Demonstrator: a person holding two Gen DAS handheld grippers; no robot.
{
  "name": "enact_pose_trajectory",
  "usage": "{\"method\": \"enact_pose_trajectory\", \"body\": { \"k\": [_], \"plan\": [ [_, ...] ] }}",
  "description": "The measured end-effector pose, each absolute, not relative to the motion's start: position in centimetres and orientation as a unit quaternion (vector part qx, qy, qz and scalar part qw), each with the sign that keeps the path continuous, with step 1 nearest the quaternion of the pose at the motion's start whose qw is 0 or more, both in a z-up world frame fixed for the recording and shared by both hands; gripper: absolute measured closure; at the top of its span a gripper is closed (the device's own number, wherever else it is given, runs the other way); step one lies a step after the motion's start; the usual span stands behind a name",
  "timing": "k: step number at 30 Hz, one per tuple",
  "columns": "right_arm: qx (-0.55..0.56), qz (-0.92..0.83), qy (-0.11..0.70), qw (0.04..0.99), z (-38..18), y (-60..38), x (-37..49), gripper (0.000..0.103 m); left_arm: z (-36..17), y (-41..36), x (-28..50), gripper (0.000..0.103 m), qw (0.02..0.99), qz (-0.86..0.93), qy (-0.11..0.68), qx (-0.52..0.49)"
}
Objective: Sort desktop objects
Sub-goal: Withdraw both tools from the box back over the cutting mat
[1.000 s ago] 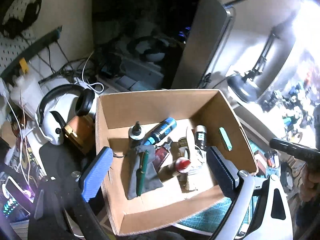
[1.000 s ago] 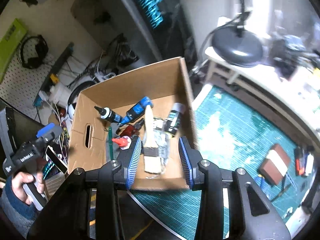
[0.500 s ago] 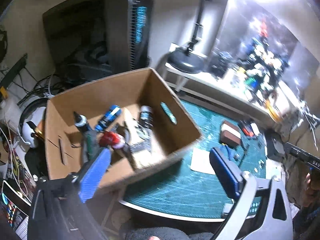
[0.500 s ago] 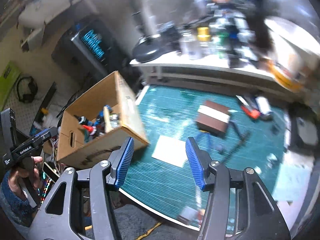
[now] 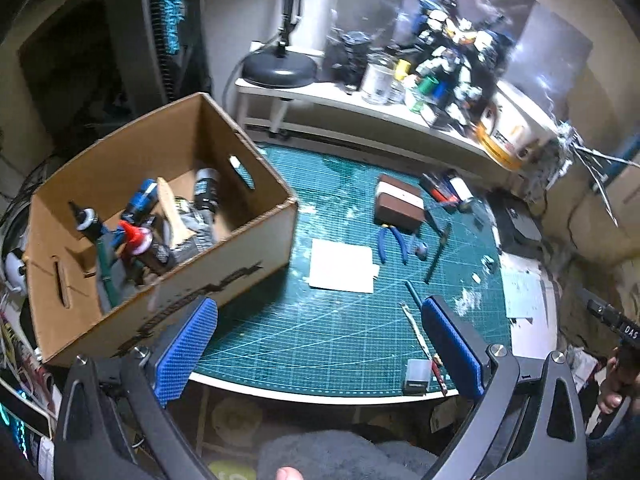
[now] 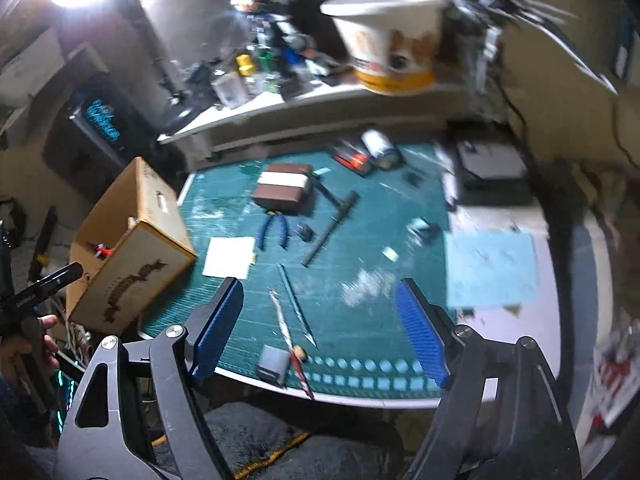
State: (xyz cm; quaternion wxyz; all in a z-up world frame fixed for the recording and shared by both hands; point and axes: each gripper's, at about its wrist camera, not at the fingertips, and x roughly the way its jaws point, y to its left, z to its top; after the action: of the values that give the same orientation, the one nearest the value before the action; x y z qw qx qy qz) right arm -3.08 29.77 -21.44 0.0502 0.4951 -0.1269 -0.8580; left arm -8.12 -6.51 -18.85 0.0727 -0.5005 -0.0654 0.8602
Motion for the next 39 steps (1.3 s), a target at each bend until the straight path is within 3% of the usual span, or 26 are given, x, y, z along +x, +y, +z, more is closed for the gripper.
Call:
{"method": "enact_pose_trajectory", "body": {
  "k": [14,39],
  "plan": [
    [0.478,-0.867,-0.135,-0.037,-20.5,29.4,2.2,0.026,-21.2,-2.8,-7.3,0.000,0.178,0.835,-0.050,-0.518],
    [0.500,-0.850,-0.162,-0.035,-25.1,37.5,2.9,0.026,-25.0,3.3,-7.5,0.000,0.136,0.822,-0.038,-0.552]
  ]
}}
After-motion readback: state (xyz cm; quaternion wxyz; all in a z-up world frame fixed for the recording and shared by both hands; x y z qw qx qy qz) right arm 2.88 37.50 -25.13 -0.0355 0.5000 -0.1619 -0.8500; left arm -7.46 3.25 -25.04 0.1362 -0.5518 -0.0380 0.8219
